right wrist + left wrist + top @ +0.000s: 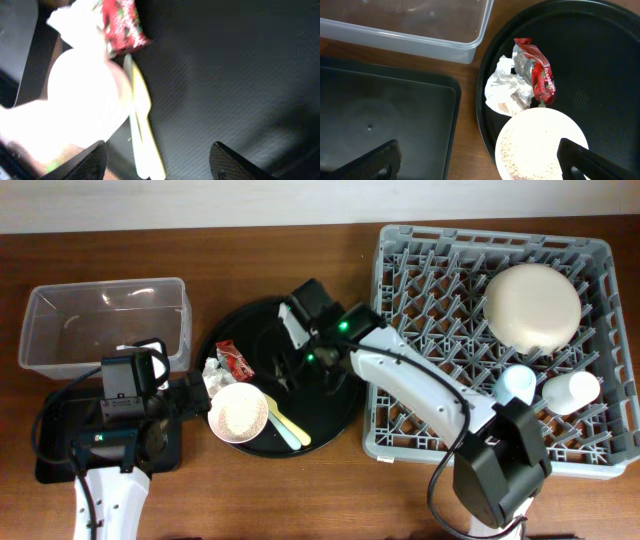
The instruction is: Sort waste into correct bins and load items into the dishwasher rack
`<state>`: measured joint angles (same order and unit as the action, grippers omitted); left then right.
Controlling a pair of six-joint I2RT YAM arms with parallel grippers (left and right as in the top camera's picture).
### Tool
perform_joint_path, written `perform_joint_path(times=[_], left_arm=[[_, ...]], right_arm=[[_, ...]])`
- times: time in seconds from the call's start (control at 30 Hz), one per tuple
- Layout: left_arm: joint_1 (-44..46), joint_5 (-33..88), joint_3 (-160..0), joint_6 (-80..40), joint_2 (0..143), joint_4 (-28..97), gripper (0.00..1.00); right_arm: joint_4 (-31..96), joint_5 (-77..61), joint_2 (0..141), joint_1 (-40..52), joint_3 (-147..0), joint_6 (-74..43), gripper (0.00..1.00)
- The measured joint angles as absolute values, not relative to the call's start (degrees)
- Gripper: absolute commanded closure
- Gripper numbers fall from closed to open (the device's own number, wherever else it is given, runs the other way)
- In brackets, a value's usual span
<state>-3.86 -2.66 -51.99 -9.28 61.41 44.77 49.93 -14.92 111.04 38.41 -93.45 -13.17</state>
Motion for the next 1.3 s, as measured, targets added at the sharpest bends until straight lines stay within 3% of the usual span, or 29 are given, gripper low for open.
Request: perform_joint_path(times=[0.17, 0.33, 0.37, 0.57, 0.83, 0.93, 1.17, 1.3], left_arm=[[-3.9, -2.6, -52.0, -9.3, 61.4, 44.8, 0.01], [-3.9, -2.7, -52.0, -9.3, 61.4, 44.8, 0.01], [-3.9, -2.7, -52.0, -9.3, 61.4, 44.8, 0.01], [-3.9, -0.3, -52.0, -9.3, 61.4, 44.4, 0.01], [-3.9, 8.3, -51.9, -10.0, 63.1, 50.8, 0.01], [-3.9, 7.9, -51.0, -11.4, 67.5, 51.7, 0.15], [-3.9, 7.2, -50.2, -12.1, 81.6, 51.5, 0.16], [-3.9, 7.1, -50.1, -12.3, 89.3, 48.8, 0.37]], right_arm=[[52.0, -14.9, 111.0, 38.4, -93.4, -13.6, 0.30], [54.4, -14.0, 111.0, 38.5, -93.4, -12.4, 0.02], [54.0, -13.5, 111.0, 38.5, -93.4, -11.9, 0.01], [50.7, -11.2, 111.0, 37.2, -93.3, -14.2, 0.02], [50.1, -16.6, 111.0, 28.7, -93.3, -16.9, 0.01], [50.3, -17.7, 111.0, 27.7, -93.3, -17.2, 0.02], [50.3, -18.9, 111.0, 27.8, -93.3, -17.5, 0.02], [50.5, -19.0, 111.0, 27.8, -93.3, -17.6, 0.02]])
